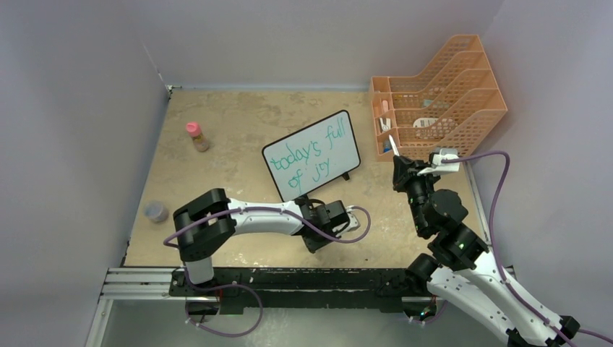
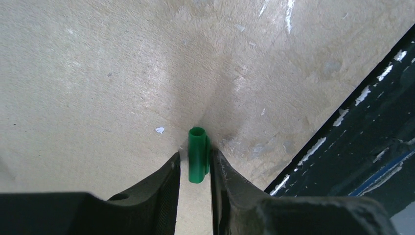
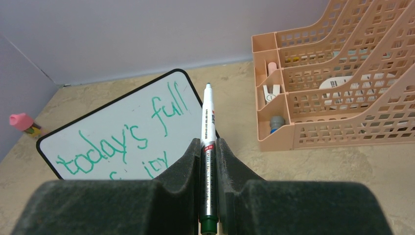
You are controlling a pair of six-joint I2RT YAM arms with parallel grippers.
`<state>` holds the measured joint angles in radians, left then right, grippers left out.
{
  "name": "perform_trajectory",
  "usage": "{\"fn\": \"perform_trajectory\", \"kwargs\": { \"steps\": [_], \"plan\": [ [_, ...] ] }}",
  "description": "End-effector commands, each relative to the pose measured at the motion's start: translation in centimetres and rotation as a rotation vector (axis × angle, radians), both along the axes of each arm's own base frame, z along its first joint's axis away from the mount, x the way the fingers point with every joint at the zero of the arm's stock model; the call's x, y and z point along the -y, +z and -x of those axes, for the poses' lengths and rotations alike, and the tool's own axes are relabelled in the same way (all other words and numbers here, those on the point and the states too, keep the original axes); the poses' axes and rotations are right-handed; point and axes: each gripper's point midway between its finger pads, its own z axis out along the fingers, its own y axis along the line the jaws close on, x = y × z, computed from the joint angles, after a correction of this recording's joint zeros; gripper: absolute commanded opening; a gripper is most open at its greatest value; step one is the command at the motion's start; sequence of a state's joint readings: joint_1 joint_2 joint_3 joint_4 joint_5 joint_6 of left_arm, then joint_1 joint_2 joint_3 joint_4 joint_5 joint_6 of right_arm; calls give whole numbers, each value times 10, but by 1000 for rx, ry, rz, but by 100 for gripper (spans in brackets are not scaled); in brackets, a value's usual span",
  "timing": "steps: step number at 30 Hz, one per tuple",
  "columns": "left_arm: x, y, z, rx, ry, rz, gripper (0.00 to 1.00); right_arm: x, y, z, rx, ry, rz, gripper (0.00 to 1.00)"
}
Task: Write a sentence on the whiteboard
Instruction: Close the whiteboard marker at the center of the board.
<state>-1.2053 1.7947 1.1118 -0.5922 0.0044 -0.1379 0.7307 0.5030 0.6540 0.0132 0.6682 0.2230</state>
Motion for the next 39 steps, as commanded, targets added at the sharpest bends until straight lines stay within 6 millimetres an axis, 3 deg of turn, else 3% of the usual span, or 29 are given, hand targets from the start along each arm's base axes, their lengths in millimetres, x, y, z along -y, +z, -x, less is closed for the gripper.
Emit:
{"fn": "perform_trajectory", "kwargs": {
  "steps": [1,14,18,26,30,39],
  "plan": [
    [-24,-36,25,-79,12,-142,23,6,14,-1,46,-31,-30,0],
    [-16,-13,15,-5,86,-30,0,5,16,-1,45,-24,-34,0],
    [-15,-2,8,-11,120,29,0,3,15,-1,41,-16,-31,0],
    [-17,32,-26,-23,224,226,0,-4,14,-4,8,5,-21,0],
    [-23,49,-39,10,254,293,0,-16,15,-3,-21,55,-35,0],
    [-41,87,-69,155,248,391,0,-62,10,0,-131,262,-52,0]
  ]
}}
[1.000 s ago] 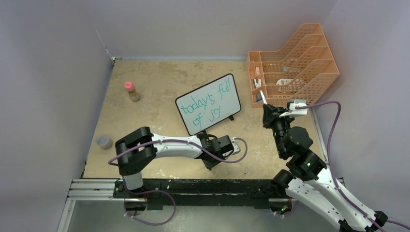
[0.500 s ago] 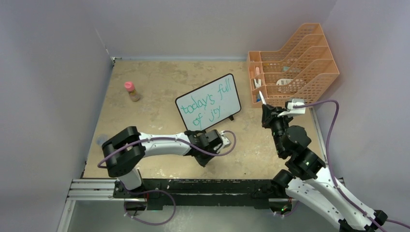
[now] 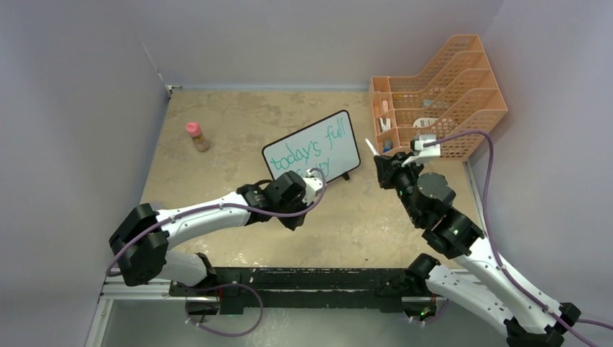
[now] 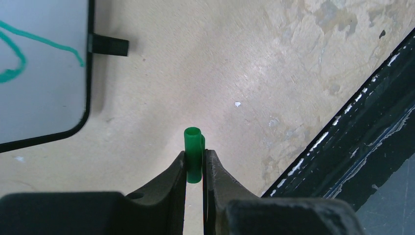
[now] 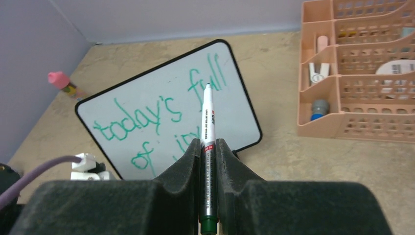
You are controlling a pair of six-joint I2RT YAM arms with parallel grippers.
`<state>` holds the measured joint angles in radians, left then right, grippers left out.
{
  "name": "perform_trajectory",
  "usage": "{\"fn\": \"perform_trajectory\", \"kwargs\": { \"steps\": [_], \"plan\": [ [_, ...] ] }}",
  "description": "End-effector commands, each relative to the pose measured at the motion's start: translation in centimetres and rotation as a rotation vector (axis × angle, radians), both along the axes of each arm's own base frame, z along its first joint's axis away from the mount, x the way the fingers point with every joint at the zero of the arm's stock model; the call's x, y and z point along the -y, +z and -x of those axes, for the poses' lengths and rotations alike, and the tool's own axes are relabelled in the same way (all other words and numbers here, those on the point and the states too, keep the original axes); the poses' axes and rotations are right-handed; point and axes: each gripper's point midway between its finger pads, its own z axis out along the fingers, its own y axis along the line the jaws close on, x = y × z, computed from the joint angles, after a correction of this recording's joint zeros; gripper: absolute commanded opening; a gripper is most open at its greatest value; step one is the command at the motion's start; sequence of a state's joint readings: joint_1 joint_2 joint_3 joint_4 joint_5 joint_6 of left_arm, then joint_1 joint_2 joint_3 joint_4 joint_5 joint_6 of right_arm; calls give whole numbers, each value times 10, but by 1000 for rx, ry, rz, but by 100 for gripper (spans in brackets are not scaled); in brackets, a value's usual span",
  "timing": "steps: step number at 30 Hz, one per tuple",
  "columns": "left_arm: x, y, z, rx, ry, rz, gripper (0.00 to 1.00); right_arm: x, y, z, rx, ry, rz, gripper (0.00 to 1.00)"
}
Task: Write a sentence on the whiteboard
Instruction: Close the whiteboard marker at the center of the board.
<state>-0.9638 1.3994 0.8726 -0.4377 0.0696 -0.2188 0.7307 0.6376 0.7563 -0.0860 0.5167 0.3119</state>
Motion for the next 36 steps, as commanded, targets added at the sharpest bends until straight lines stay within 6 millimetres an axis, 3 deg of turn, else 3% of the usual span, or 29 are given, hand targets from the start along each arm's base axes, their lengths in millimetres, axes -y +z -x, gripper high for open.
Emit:
{"fn": "perform_trajectory", "kwargs": {
  "steps": [1,9,19,28,36],
  "plan": [
    [-3,31,-21,136,-23,62,0,-27,17,6,-32,131,-50,0],
    [-21,96,-51,390,-74,77,0,-58,10,8,-117,266,-17,0],
    [-17,156,-53,551,-246,88,0,-104,12,18,-147,513,4,0],
    [-15,179,-54,613,-338,73,0,-134,17,35,-151,719,2,0],
    [-19,187,-59,670,-366,36,0,-141,10,44,-168,791,8,0]
  ]
}}
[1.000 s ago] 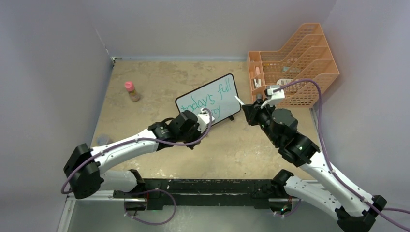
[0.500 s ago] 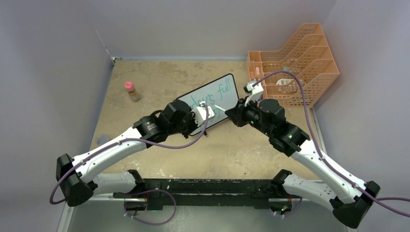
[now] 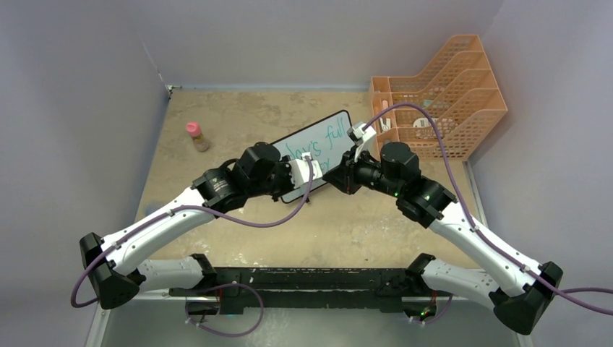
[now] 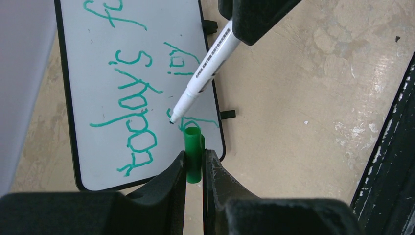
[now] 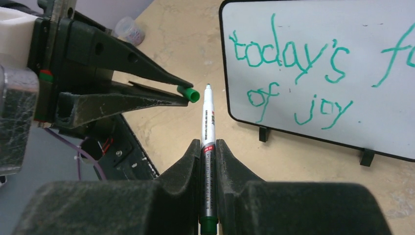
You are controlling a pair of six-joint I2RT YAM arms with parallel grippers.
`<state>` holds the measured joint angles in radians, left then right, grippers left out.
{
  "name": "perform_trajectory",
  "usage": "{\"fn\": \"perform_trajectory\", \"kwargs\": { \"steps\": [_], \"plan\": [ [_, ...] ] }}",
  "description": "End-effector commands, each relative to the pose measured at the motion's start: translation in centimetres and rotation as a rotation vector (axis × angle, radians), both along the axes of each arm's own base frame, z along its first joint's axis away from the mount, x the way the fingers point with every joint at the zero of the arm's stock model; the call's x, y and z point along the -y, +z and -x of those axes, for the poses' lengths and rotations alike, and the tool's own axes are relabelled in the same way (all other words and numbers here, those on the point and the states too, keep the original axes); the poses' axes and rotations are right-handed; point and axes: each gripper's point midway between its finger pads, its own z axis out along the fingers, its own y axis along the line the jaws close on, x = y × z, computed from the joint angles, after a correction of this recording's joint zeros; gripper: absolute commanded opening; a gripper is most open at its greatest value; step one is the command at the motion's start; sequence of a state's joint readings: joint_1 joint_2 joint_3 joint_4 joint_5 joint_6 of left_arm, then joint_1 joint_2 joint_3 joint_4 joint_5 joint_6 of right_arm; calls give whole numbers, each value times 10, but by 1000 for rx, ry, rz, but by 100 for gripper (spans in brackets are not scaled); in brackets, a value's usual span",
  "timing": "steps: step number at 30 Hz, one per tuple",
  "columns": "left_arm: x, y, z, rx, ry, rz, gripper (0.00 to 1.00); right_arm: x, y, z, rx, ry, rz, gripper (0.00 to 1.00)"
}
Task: Write a sentence on the whiteboard
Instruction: Close the whiteboard marker at the center of the board.
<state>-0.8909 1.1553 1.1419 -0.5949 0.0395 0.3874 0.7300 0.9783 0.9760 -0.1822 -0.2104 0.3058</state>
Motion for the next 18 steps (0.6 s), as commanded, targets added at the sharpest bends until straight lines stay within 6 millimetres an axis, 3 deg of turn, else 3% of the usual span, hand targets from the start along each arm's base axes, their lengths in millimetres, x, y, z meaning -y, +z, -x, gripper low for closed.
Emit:
{"fn": "perform_trajectory", "kwargs": {
  "steps": [1,18],
  "plan": [
    [-3,22,-6,90,-27,-2,0,-8,28,7,66,78,-60,0],
    [-9,22,-10,158,-53,-46,0,-7,34,17,83,120,-69,0]
  ]
}}
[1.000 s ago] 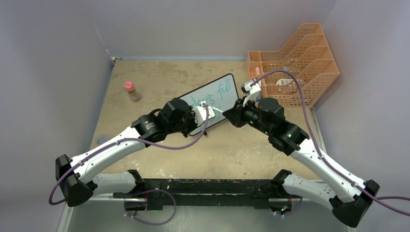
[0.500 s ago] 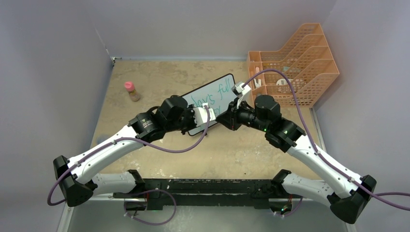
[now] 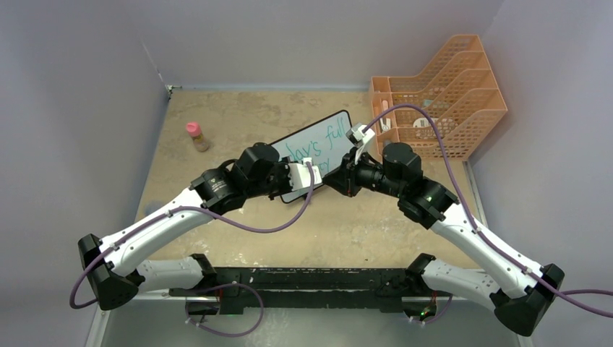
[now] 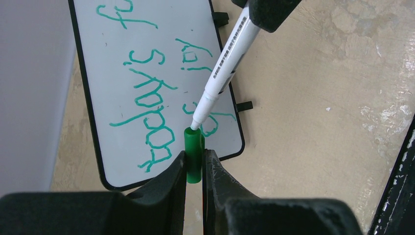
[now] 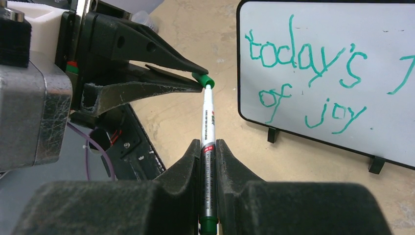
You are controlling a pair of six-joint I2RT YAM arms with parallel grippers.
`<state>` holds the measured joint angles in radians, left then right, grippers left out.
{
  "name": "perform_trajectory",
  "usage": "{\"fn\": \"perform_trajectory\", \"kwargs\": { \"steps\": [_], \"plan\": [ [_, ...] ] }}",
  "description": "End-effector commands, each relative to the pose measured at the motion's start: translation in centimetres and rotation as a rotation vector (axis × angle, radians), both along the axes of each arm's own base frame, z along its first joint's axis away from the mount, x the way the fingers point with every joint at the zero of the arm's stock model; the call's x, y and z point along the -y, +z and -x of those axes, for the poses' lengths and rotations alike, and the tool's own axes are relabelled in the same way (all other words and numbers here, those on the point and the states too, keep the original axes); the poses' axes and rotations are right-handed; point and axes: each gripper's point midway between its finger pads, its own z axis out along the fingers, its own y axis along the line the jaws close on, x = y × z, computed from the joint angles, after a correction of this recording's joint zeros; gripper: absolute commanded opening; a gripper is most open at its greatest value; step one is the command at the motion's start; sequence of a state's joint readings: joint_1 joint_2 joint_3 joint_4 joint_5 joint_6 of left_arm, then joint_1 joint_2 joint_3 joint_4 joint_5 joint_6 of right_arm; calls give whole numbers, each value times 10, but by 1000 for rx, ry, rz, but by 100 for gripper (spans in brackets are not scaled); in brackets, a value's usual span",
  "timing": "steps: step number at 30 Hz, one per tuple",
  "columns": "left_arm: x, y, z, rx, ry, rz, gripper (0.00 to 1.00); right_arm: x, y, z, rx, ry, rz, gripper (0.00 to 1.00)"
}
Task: Write a sentence on the whiteboard
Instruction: Close the whiteboard marker at the center of the board.
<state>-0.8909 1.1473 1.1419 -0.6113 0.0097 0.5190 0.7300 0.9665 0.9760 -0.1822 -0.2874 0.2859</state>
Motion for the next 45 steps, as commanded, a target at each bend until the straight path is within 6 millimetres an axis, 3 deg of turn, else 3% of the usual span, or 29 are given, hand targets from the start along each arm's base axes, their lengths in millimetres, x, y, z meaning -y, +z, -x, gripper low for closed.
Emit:
{"fn": "perform_trajectory", "kwargs": {
  "steps": [1,22,31,45],
  "plan": [
    [-1,21,-3,66,-8,39,0,-2,29,5,72,43,-56,0],
    [4,35,10,126,-144,51,0,-9,27,4,74,68,-69,0],
    [0,31,11,162,-169,22,0,-11,28,9,85,101,-78,0],
    [12,75,9,338,-330,-15,0,-21,29,3,125,126,-110,0]
  ]
}}
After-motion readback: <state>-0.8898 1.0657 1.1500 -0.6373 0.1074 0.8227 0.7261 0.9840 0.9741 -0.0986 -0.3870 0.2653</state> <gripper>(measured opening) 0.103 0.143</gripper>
